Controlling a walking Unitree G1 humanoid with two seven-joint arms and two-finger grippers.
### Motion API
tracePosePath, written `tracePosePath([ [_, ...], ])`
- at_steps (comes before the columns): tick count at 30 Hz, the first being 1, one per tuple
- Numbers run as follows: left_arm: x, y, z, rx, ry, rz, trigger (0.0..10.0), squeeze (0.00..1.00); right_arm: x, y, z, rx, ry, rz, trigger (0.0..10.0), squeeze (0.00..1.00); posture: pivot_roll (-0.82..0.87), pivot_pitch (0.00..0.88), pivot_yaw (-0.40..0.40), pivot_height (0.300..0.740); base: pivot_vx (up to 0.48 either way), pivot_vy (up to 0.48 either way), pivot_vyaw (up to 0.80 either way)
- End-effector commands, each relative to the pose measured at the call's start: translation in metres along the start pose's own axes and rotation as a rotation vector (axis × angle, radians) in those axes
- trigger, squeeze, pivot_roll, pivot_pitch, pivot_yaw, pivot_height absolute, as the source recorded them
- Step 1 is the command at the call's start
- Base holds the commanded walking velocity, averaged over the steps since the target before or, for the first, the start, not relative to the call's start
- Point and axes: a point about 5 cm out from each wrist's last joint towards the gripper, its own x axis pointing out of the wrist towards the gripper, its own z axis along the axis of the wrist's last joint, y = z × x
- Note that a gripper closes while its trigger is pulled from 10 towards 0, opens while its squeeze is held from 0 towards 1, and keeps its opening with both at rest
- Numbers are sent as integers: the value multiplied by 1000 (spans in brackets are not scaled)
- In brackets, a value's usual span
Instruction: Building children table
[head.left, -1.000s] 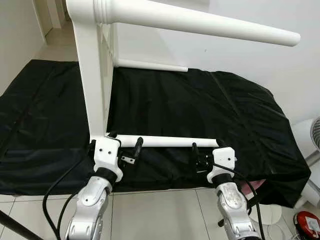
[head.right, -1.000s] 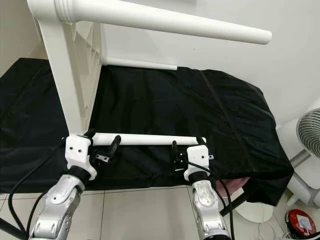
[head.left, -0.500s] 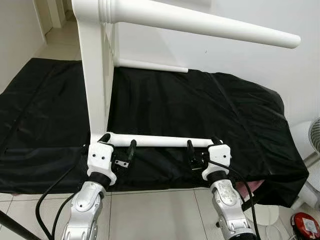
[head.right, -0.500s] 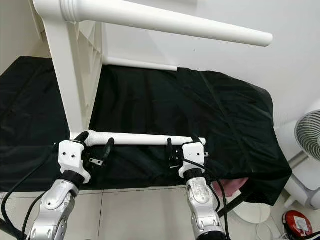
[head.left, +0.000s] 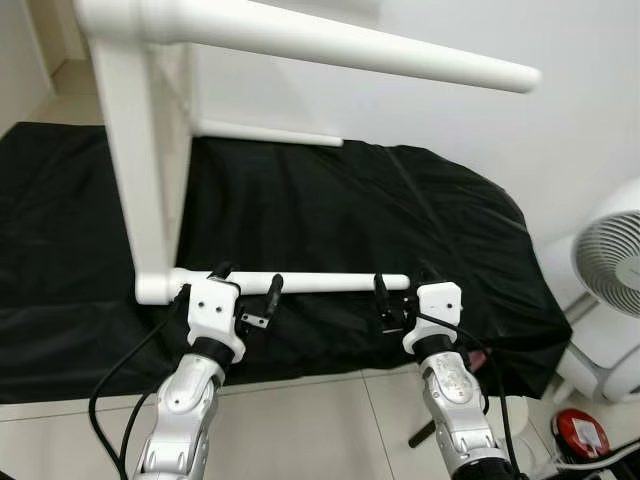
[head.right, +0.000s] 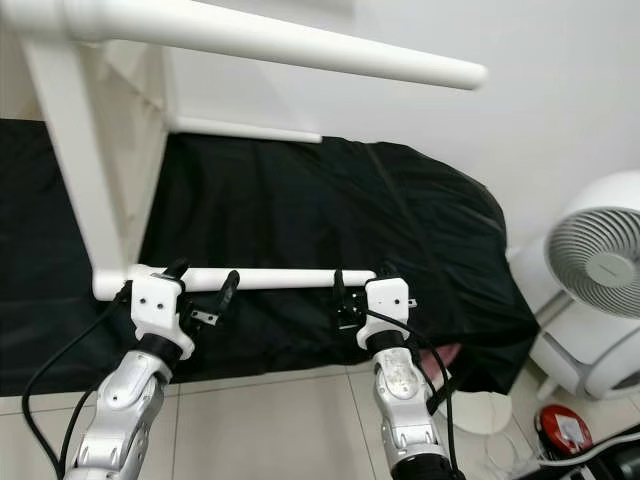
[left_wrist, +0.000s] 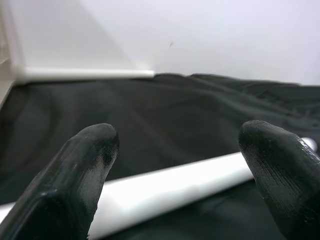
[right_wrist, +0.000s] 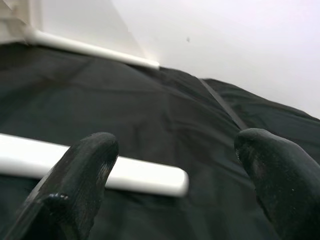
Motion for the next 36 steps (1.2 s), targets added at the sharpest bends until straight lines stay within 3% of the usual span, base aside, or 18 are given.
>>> tracePosePath([
  [1, 2, 8, 1, -1, -1, 106, 10000, 0, -1, -2, -3, 6, 15, -16, 10000, 0, 25, 0, -112, 740, 0, -480, 0],
  [4, 6, 9, 5, 2, -16, 112, 10000, 0, 0, -2, -3, 9, 15, -16, 10000, 0, 27, 0, -113, 740, 0, -454, 0],
  [9, 9, 7, 4, -36, 1, 110, 10000, 0, 2, 4, -2, 16, 9, 13, 10000, 0, 39, 0, -119, 740, 0, 0, 0],
  [21, 21, 1, 7, -34, 20, 102, 10000, 0, 5, 5, -4, 9, 18, 32, 10000, 0, 30, 0, -140, 740, 0, 0, 0],
  [36, 36, -3, 8, -63, 35, 135, 10000, 0, 10, 3, -5, -5, 18, 37, 10000, 0, 37, 0, -129, 740, 0, 0, 800],
])
